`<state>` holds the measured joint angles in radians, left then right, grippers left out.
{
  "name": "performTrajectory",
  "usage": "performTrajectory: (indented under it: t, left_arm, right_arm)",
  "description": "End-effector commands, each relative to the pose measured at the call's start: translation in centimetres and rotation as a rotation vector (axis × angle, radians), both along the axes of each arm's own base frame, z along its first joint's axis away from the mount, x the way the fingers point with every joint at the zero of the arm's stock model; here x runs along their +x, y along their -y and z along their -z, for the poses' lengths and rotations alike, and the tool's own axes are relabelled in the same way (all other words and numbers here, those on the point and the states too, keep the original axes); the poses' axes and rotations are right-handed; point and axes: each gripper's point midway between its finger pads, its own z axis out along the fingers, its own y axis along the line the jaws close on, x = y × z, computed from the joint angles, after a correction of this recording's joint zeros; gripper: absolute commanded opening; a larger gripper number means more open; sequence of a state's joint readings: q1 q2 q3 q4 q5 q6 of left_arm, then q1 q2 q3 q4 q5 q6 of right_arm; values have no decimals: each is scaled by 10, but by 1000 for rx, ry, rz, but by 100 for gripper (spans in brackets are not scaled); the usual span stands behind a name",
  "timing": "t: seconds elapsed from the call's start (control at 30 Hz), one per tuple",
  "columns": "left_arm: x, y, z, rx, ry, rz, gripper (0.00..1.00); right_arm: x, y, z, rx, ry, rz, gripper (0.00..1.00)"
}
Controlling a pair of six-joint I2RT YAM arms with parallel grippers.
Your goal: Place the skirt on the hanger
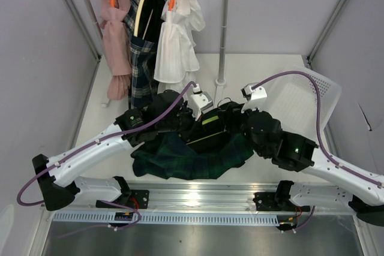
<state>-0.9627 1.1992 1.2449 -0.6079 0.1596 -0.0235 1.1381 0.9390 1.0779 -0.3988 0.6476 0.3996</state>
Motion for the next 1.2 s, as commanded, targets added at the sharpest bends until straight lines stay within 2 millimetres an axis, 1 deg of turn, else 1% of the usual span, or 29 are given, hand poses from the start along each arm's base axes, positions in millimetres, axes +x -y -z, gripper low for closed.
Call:
performTrajectory:
  t: [0.0,0.1,0.2,0.23,0.3,0.33,0.4,0.43,0.57,0.67,0.8,0.93,1.0,1.1,1.13,1.17]
  left_arm:
    - [5,2,-32,-98,94,0,0]
    - [5,2,-34,-102,98,-1,0]
    - [5,0,-34,-102,100,-4,0]
    - [5,0,-35,-102,101,-5,0]
    - [5,0,-36,-104,101,-4,0]
    - [4,0,-37,-106,102,-2,0]
    - [4,-1,-38,-108,103,-2,0]
    - [4,0,-37,-107,102,-1,0]
    - [4,2,-35,-106,96,7,0]
    - [3,3,-37,-111,97,10,0]
    - [3,3,-37,-108,96,10,0]
    - [3,2,-37,-107,95,8,0]
    - [3,2,-37,-108,96,8,0]
    - [3,1,-39,-107,97,7,0]
    - [3,1,-40,-108,98,6,0]
    - [3,0,-35,-97,90,6,0]
  right_arm:
    - [1,14,-31,99,38,48,54]
    - [0,28,-33,111,39,85,52]
    - [3,49,-26,94,21,162,49]
    - [3,56,-20,67,11,182,49]
    - [8,67,-11,52,-10,229,45]
    - [9,71,-3,25,-28,236,44]
    - [14,79,5,15,-49,268,43]
    - [14,76,11,14,-67,245,43]
    - [24,68,20,7,-102,211,43]
    - [28,62,21,-3,-110,195,43]
    - [31,52,27,-20,-129,171,43]
    - [34,52,38,-56,-158,186,41]
    - [34,56,43,-72,-171,207,39]
    - [35,64,44,-81,-181,241,25]
    - [35,66,43,-79,-178,246,17]
    - [35,68,39,-76,-171,251,12]
